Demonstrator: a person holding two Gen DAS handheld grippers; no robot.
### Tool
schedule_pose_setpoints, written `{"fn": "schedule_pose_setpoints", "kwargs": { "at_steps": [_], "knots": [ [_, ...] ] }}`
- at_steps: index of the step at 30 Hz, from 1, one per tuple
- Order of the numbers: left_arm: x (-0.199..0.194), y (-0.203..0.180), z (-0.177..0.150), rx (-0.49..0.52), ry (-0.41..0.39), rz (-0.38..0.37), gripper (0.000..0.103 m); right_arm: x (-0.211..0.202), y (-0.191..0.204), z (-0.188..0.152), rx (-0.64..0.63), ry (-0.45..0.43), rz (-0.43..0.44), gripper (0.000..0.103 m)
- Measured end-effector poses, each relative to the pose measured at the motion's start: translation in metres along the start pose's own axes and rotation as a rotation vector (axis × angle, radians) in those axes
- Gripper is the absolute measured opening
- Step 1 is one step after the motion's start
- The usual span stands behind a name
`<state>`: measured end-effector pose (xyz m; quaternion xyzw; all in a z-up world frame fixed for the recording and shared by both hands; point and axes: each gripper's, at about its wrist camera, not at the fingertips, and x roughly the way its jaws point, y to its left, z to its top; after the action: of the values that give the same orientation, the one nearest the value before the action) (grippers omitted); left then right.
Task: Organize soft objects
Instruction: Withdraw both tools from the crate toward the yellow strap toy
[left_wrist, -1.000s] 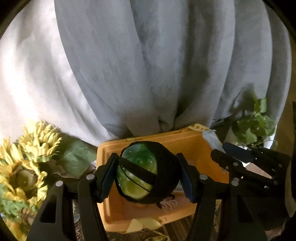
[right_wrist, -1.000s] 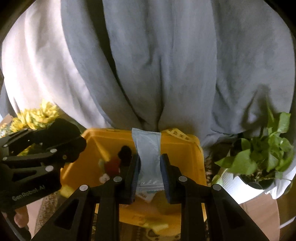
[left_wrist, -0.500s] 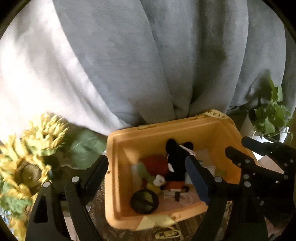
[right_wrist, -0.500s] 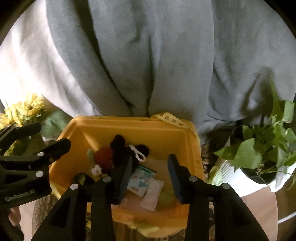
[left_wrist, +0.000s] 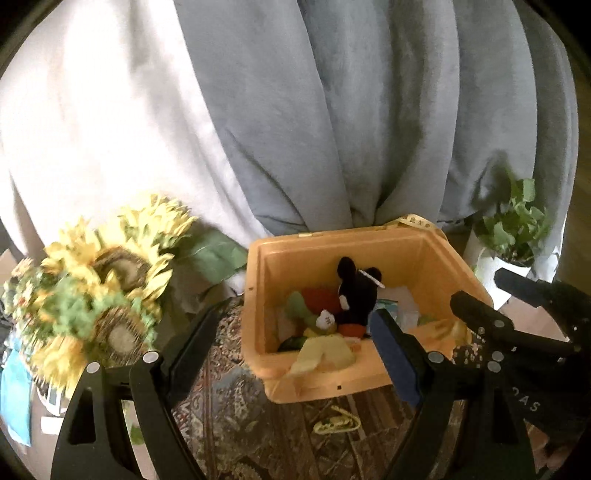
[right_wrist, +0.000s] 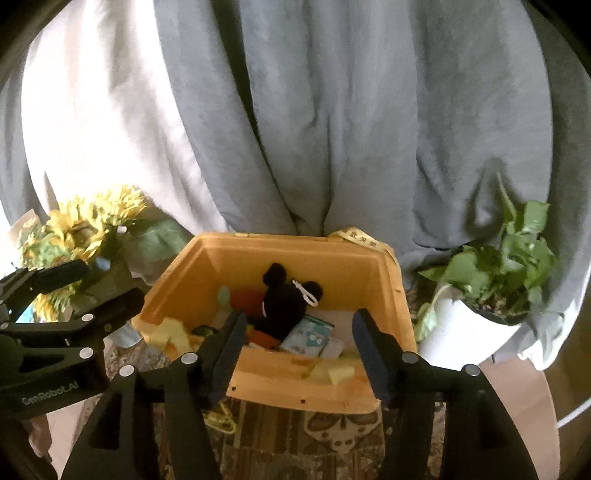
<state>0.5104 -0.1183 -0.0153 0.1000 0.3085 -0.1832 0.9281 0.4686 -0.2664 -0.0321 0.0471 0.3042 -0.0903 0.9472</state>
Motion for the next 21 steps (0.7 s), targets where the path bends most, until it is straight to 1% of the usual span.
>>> {"fn": "schedule_pose_setpoints", "kwargs": {
  "at_steps": [3,7,8,11,16,21],
  "knots": [
    [-0.011,0.003,-0.017,-0.024,-0.013,0.003,0.086,-0.012,0.007,-0.012,-0.019,-0.028,-0.014,0.063],
    [-0.02,0.008,-0.045,-0.051,-0.018,0.013,0.09,-0.022,0.016,-0.03,-0.038,-0.033,-0.002,0.065],
    [-0.02,0.009,-0.051,-0.054,-0.015,0.023,0.091,-0.024,0.019,-0.034,-0.042,-0.033,0.0,0.067],
    [-0.016,0.016,-0.072,-0.059,0.011,0.05,0.092,-0.023,0.029,-0.048,-0.072,-0.022,0.005,0.068],
    [-0.011,0.03,-0.102,-0.095,0.066,0.081,0.092,-0.008,0.045,-0.071,-0.102,0.036,0.026,0.069],
    [-0.01,0.046,-0.129,-0.1,0.105,0.157,0.092,0.014,0.055,-0.09,-0.077,0.11,0.063,0.072]
  ]
}}
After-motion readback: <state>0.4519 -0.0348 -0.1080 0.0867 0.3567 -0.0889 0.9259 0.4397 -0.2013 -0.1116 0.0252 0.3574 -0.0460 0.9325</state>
